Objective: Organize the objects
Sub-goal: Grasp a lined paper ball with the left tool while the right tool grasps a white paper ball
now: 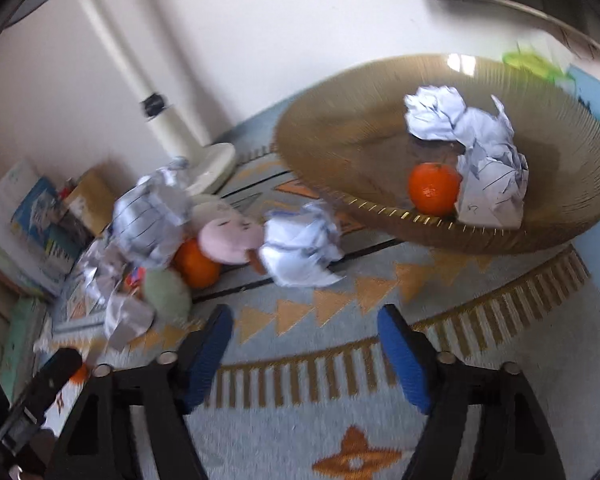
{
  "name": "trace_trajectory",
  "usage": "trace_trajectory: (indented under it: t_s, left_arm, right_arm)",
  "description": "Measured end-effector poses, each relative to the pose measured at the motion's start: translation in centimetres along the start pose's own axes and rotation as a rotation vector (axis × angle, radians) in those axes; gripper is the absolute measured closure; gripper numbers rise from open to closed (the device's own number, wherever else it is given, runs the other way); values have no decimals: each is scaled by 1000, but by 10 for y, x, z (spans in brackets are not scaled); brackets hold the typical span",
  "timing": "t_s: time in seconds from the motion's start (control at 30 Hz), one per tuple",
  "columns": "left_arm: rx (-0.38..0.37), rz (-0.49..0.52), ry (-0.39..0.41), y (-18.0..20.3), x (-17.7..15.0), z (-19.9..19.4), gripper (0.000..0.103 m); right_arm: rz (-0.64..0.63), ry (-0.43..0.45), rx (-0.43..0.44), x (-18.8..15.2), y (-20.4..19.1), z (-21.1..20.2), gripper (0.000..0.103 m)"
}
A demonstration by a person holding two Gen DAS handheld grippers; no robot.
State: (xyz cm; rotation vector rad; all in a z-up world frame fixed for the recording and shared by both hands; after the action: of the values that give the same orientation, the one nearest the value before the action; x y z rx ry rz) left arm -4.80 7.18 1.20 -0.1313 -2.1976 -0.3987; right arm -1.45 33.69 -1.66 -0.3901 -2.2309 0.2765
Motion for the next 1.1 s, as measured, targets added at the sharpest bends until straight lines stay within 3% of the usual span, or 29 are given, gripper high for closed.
trace_trajectory:
  t_s: [0.23, 0.3, 0.37, 0.43, 0.5, 0.77, 0.9, 1.1]
  left_arm:
    - [28, 31, -45, 5, 7, 38, 5]
    - [17, 25, -71, 5, 4, 46, 20]
    - [3, 16, -91, 4, 2, 50, 27]
    - [-7, -1, -93, 3, 1, 51, 36]
    - [-23, -9, -86, 2, 0, 50, 46]
    - [-75, 25, -15, 19, -13, 4, 47]
    - [-95, 68, 32, 37, -26, -22, 47]
    - [-49, 132, 60, 49, -39, -29, 46]
  right_arm:
    - [26, -28, 27, 18, -7, 30, 31]
    - [9, -24, 29, 19, -7, 38, 31]
    - [-15, -17, 37, 21, -11, 39, 38]
    - [-21, -24, 46, 20, -11, 40, 54]
    - [-22, -27, 67, 19, -12, 39, 56]
    - [-98, 15, 119, -7, -25, -5, 56]
    - [-168, 43, 100, -28, -31, -36, 56]
    - [-269, 72, 41, -48, -32, -58, 56]
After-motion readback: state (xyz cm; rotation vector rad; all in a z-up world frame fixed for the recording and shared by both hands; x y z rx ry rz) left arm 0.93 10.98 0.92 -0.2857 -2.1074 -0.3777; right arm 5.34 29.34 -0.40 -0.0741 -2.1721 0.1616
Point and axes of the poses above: each gripper's, at about its wrist camera, not at the fingertips, and z roughly the way its jaws point, y to its right, x to its top, the point moved 4 cm from there along z, roughly the way its jaws point, and after that the axes turned 9 degrees about y, right-handed, at the moved point
